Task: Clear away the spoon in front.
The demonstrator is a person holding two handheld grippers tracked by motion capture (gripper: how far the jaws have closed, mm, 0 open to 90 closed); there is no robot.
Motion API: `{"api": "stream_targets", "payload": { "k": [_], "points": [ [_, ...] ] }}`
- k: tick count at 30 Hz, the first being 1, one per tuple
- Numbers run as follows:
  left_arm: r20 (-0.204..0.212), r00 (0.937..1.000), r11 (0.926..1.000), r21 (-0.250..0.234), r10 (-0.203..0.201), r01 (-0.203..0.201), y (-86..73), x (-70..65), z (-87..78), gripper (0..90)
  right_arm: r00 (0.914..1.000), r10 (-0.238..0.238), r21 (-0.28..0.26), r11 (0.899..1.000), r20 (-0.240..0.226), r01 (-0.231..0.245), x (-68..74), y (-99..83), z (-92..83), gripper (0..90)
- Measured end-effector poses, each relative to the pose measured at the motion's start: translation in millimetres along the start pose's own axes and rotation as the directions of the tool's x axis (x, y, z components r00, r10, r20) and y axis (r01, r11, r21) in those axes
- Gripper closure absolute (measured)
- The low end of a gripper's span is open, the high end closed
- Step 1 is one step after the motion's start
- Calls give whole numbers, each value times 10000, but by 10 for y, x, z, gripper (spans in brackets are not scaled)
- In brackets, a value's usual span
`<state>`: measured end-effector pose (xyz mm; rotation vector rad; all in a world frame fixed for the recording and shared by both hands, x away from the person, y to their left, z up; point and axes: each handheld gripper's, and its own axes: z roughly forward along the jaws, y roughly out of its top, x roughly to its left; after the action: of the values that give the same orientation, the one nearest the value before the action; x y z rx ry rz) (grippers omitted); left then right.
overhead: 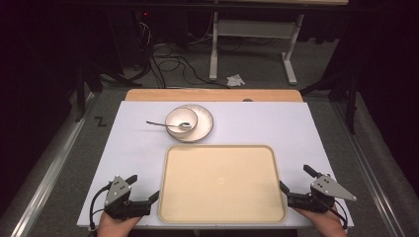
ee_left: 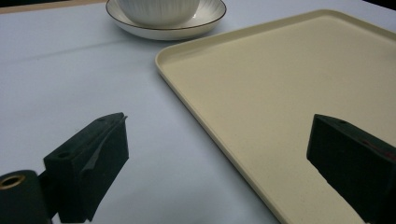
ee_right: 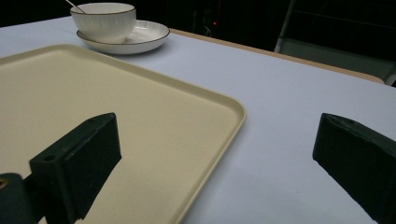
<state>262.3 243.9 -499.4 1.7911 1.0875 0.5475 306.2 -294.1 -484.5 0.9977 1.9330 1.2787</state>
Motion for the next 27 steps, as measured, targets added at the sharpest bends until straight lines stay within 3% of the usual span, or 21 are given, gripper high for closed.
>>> {"api": "stream_targets", "payload": {
  "k": [7,16,20,27],
  "points": [
    [95,10000,9999,-129,-16,18,-5,15,-30,61,9997,-203,120,9997,-115,205,41,-4,28,17],
    [71,10000,9999,-134,-25,26,-2,50,-56,61,9999,-23,136,9999,-128,25,38,-18,30,19],
    [49,10000,10000,84,-39,38,12,56,-57,84,9995,193,107,9998,-263,-190,22,-27,22,45],
    [-2,9997,9997,-31,-236,236,6,67,-77,105,9976,58,106,9999,-687,-51,35,-19,33,72]
  ]
}}
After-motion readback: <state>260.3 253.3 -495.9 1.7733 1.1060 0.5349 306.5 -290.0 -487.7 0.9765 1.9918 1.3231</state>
